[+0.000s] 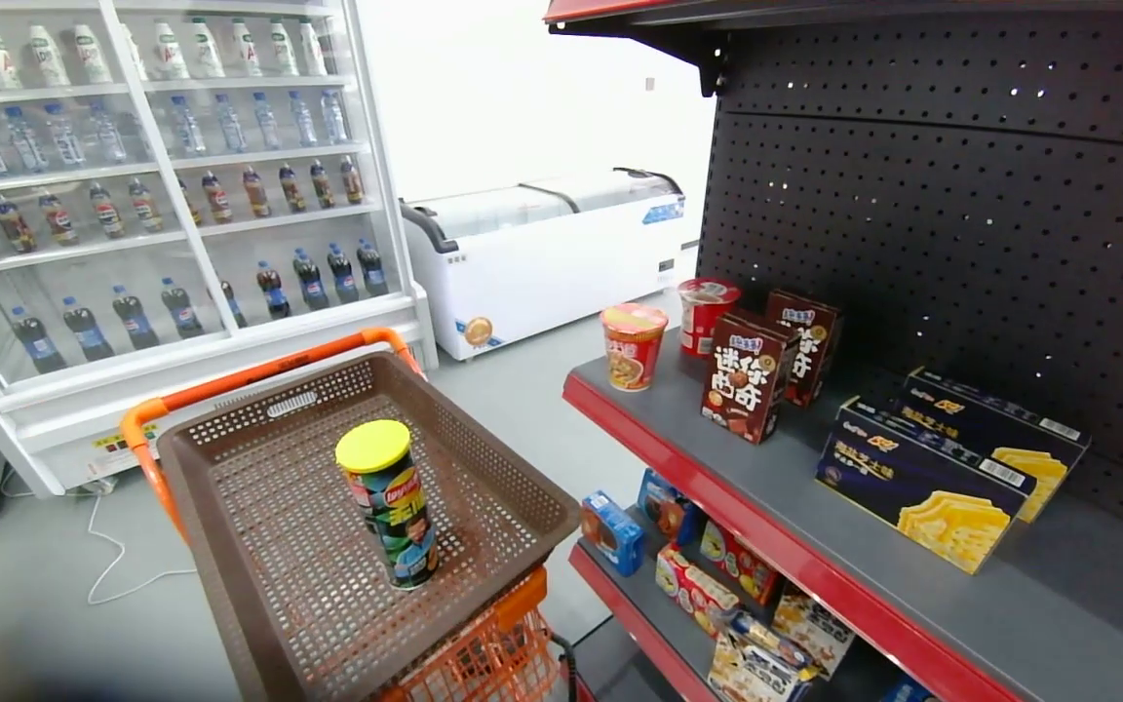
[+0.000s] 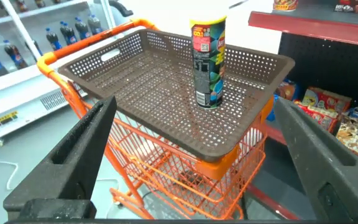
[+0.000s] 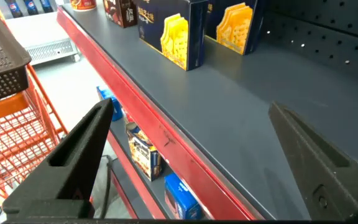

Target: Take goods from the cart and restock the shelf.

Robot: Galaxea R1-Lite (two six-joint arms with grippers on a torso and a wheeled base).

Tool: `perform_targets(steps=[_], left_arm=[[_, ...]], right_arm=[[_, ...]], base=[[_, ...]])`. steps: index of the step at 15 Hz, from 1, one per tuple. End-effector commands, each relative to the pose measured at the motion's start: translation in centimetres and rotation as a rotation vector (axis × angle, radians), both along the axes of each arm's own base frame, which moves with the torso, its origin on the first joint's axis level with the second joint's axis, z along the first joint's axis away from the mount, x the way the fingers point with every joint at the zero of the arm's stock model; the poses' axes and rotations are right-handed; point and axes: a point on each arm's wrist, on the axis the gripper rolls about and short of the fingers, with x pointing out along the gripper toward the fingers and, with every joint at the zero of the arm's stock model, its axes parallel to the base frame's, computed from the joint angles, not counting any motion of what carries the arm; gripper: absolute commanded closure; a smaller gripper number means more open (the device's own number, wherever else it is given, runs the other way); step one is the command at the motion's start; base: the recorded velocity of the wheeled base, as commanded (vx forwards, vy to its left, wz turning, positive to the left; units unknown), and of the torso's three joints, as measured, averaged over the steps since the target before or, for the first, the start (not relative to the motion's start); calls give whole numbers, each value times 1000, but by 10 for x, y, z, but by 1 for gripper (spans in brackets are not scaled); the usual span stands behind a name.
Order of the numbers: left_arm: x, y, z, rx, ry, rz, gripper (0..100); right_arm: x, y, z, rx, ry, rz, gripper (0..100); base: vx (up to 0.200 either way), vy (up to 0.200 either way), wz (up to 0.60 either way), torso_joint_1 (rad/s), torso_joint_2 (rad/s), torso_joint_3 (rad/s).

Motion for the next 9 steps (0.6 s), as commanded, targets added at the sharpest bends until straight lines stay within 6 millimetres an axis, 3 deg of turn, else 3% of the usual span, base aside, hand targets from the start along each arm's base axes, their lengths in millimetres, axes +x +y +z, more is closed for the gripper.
perform_targets(steps=[1, 2, 3, 6, 7, 9], left_arm=[[18, 1, 74, 33, 66, 40, 0], [18, 1, 81, 32, 62, 78, 0], [35, 2, 82, 10, 191, 110, 0], [73, 2, 88, -25, 347, 77, 0], [101, 2, 91, -30, 384, 67, 0], [112, 2, 91, -33, 395, 69, 0]], right_arm=[[0, 0, 0, -1, 0, 0, 0], [0, 0, 0, -1, 0, 0, 0], [0, 0, 0, -1, 0, 0, 0], [0, 0, 0, -1, 0, 0, 0], [0, 0, 0, -1, 0, 0, 0], [0, 0, 0, -1, 0, 0, 0]], base=[[0, 0, 0, 0, 0, 0], [0, 0, 0, 0, 0, 0], [0, 0, 0, 0, 0, 0], [0, 0, 0, 0, 0, 0], [0, 0, 0, 0, 0, 0], [0, 0, 0, 0, 0, 0]])
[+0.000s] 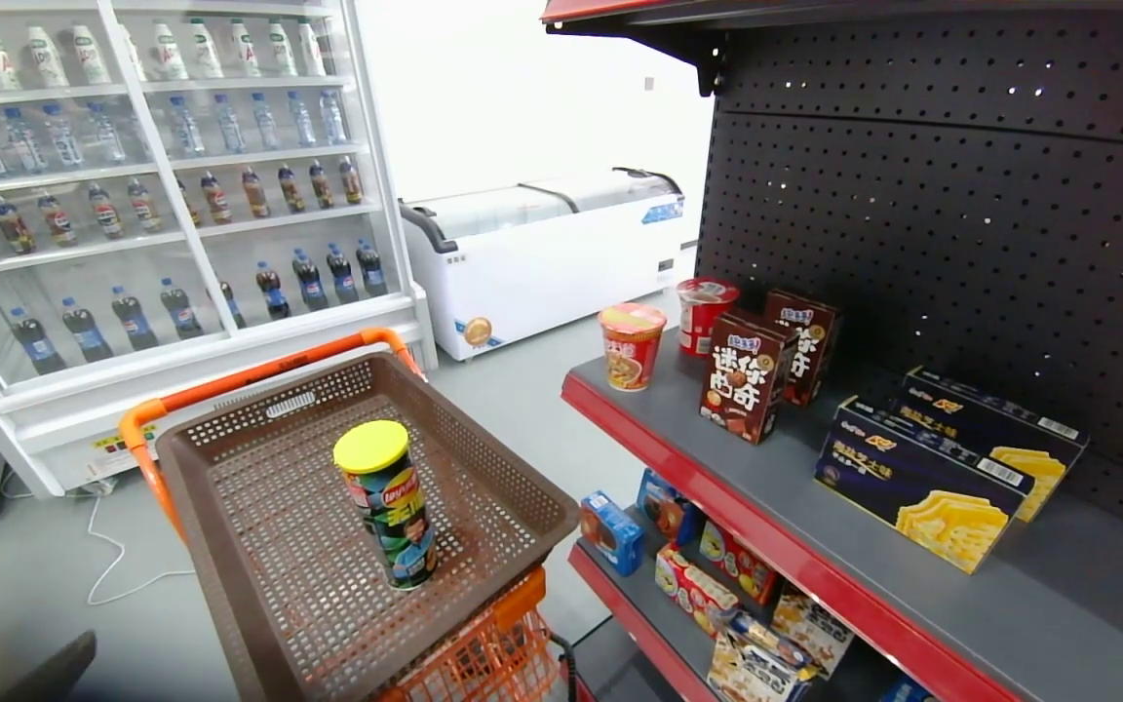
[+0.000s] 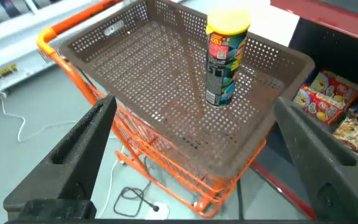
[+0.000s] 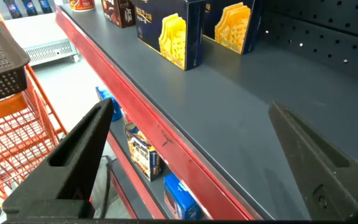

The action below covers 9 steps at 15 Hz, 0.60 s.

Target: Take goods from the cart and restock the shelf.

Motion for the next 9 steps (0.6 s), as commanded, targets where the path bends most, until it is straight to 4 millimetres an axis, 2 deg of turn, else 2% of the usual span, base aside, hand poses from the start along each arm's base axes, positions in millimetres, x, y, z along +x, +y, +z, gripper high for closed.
perform_targets(steps=[1, 2, 4, 6, 8, 9], left_arm=[[69, -2, -4, -42, 145, -56, 0], [85, -7, -10, -69, 161, -201, 0], [104, -11, -20, -59, 184, -264, 0], [114, -12, -35, -58, 237, -271, 0], [125, -12, -59, -62, 278, -270, 0], [125, -12, -59, -62, 278, -270, 0]], right_arm=[[0, 0, 0, -1, 0, 1, 0], [0, 0, 0, -1, 0, 1, 0], [0, 0, 0, -1, 0, 1, 0], [0, 0, 0, -1, 0, 1, 0], [0, 0, 0, -1, 0, 1, 0], [0, 0, 0, -1, 0, 1, 0]], base=[[0, 0, 0, 0, 0, 0], [0, 0, 0, 0, 0, 0], [0, 0, 0, 0, 0, 0], [0, 0, 0, 0, 0, 0], [0, 0, 0, 0, 0, 0], [0, 0, 0, 0, 0, 0]])
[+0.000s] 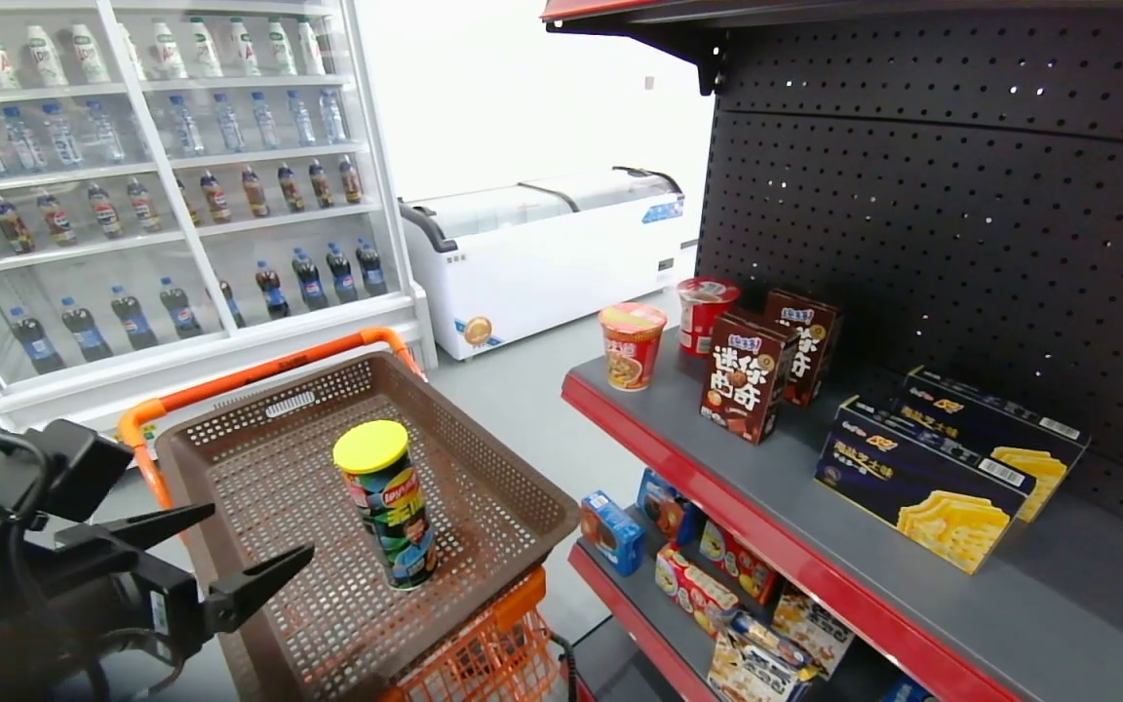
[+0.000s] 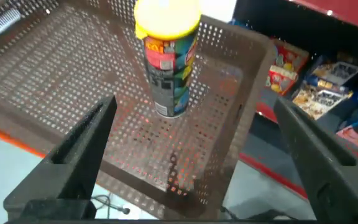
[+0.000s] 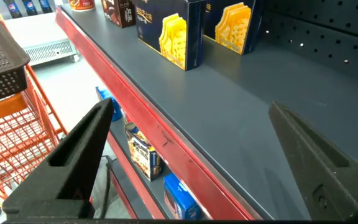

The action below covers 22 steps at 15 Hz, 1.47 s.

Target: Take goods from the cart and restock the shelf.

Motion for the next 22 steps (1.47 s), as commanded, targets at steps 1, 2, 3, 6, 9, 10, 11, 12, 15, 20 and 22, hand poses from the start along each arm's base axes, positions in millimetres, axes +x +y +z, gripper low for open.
perform_targets(steps=[1, 2, 3, 6, 9, 10, 11, 12, 15, 20, 22], left_arm=[[18, -1, -38, 5, 149, -5, 0], [26, -1, -45, 5, 166, -2, 0], [33, -1, -50, 3, 165, -1, 0], [56, -2, -66, -1, 160, 0, 0], [83, -4, -81, -2, 156, -5, 0], [98, -4, -86, -2, 151, -5, 0], [110, -4, -90, 0, 147, -4, 0], [120, -5, -93, 1, 142, -7, 0], [140, -11, -99, -10, 112, -43, 0], [151, -27, -116, -30, 114, -144, 0], [158, -28, -120, -28, 108, -149, 0]], right_arm=[[0, 0, 0, -1, 0, 0, 0], [0, 0, 0, -1, 0, 0, 0], [0, 0, 0, -1, 0, 0, 0], [0, 0, 0, -1, 0, 0, 0], [0, 0, 0, -1, 0, 0, 0], [0, 0, 0, -1, 0, 0, 0], [0, 0, 0, -1, 0, 0, 0], [0, 0, 0, -1, 0, 0, 0], [0, 0, 0, -1, 0, 0, 0], [0, 0, 0, -1, 0, 0, 0], [0, 0, 0, -1, 0, 0, 0]], base=[[0, 0, 0, 0, 0, 0], [0, 0, 0, 0, 0, 0], [0, 0, 0, 0, 0, 0], [0, 0, 0, 0, 0, 0], [0, 0, 0, 0, 0, 0], [0, 0, 0, 0, 0, 0], [0, 0, 0, 0, 0, 0], [0, 0, 0, 0, 0, 0], [0, 0, 0, 0, 0, 0], [0, 0, 0, 0, 0, 0], [0, 0, 0, 0, 0, 0]])
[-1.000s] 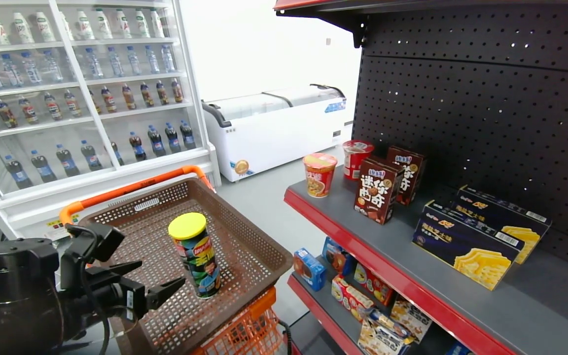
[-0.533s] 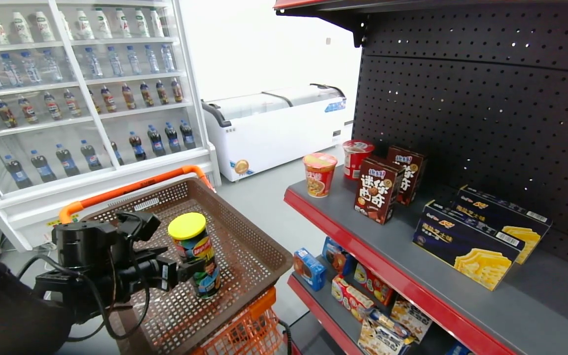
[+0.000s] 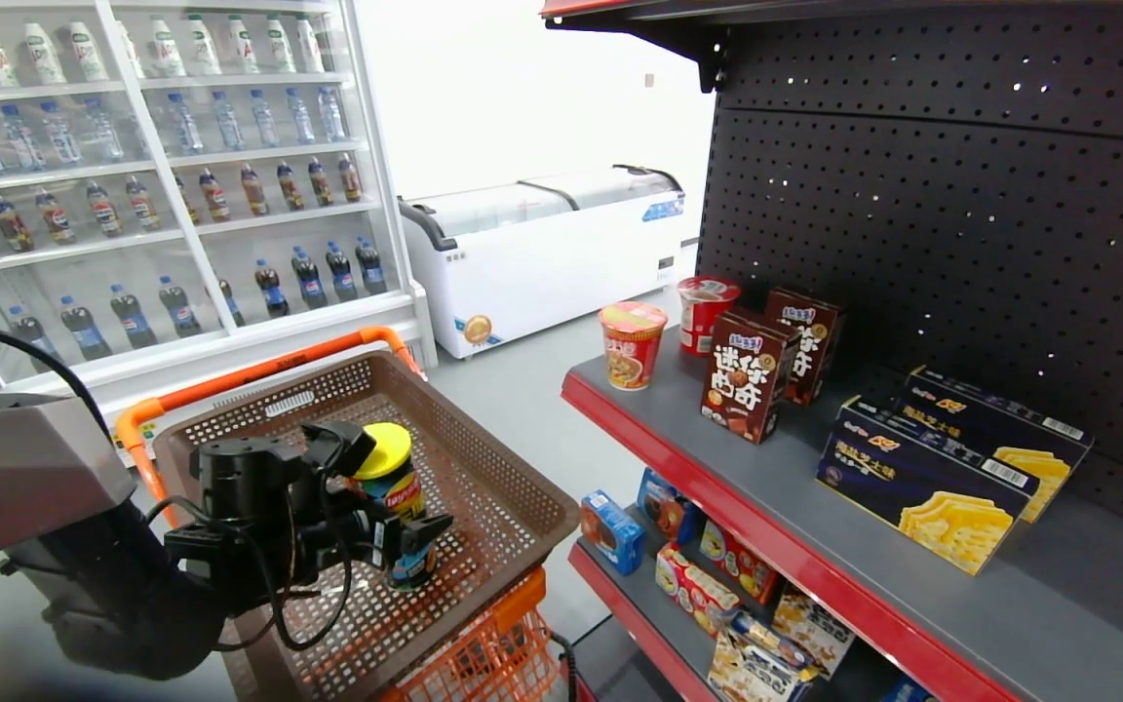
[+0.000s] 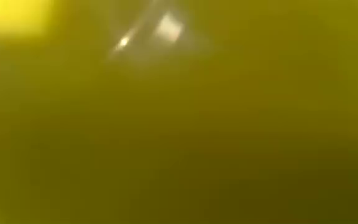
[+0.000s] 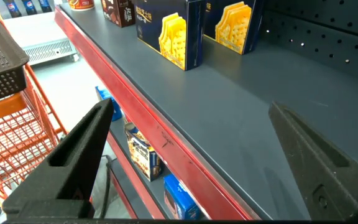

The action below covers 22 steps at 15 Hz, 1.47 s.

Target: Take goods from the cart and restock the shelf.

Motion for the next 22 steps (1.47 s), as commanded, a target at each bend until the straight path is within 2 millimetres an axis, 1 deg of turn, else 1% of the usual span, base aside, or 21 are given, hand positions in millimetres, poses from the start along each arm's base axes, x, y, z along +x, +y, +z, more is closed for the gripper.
perform_targets(steps=[1, 4, 5, 6, 7, 8, 9, 10, 11, 12, 13, 14, 15, 16, 17, 19, 20, 21, 22], left_arm=[[12, -1, -12, 27, -2, -13, 0], [26, 0, -15, 39, -33, -16, 0], [27, 0, -14, 39, -41, -14, 100], [29, -1, -12, 41, -48, -10, 100], [26, 0, -11, 43, -44, -6, 100], [16, 1, 5, 43, -75, -1, 100], [13, 0, 16, 40, -104, -2, 100], [7, 1, 40, 41, -170, 20, 100], [4, 1, 51, 43, -197, 47, 100], [-7, 3, 76, 43, -261, 89, 100], [-21, 5, 92, 33, -307, 90, 100], [-29, 5, 100, 31, -327, 91, 100], [-29, 5, 100, 31, -327, 91, 100], [-72, 9, 123, 36, -389, 95, 100], [-102, 12, 134, 42, -410, 116, 100], [-140, 16, 147, 31, -441, 146, 100], [-154, 18, 153, 18, -467, 170, 100], [-159, 20, 156, 18, -475, 197, 100], [-174, 21, 160, -4, -490, 222, 100]], right_arm=[[0, 0, 0, 0, 0, 0, 0], [0, 0, 0, 0, 0, 0, 0], [0, 0, 0, 0, 0, 0, 0], [0, 0, 0, 0, -1, 0, 0], [0, 0, 0, 0, 0, 0, 0], [0, 0, 0, 0, 0, 0, 0], [0, 0, 0, 0, 0, 0, 0], [0, 0, 0, 0, 0, 0, 0], [0, 0, 0, 0, 0, 0, 0], [0, 0, 0, 0, 0, 0, 0], [0, 0, 0, 0, 0, 0, 0], [0, 0, 0, 0, 0, 0, 0], [0, 0, 0, 0, 0, 0, 0], [0, 0, 0, 0, 0, 0, 0], [0, 0, 0, 0, 0, 0, 0], [0, 0, 0, 0, 0, 0, 0], [0, 0, 0, 0, 0, 0, 0], [0, 0, 0, 0, 0, 0, 0], [0, 0, 0, 0, 0, 0, 0]], base=[[0, 0, 0, 0, 0, 0], [0, 0, 0, 0, 0, 0], [0, 0, 0, 0, 0, 0], [0, 0, 0, 0, 0, 0], [0, 0, 0, 0, 0, 0], [0, 0, 0, 0, 0, 0], [0, 0, 0, 0, 0, 0], [0, 0, 0, 0, 0, 0], [0, 0, 0, 0, 0, 0], [0, 0, 0, 0, 0, 0], [0, 0, 0, 0, 0, 0], [0, 0, 0, 0, 0, 0], [0, 0, 0, 0, 0, 0], [0, 0, 0, 0, 0, 0], [0, 0, 0, 0, 0, 0], [0, 0, 0, 0, 0, 0], [0, 0, 0, 0, 0, 0], [0, 0, 0, 0, 0, 0], [0, 0, 0, 0, 0, 0]])
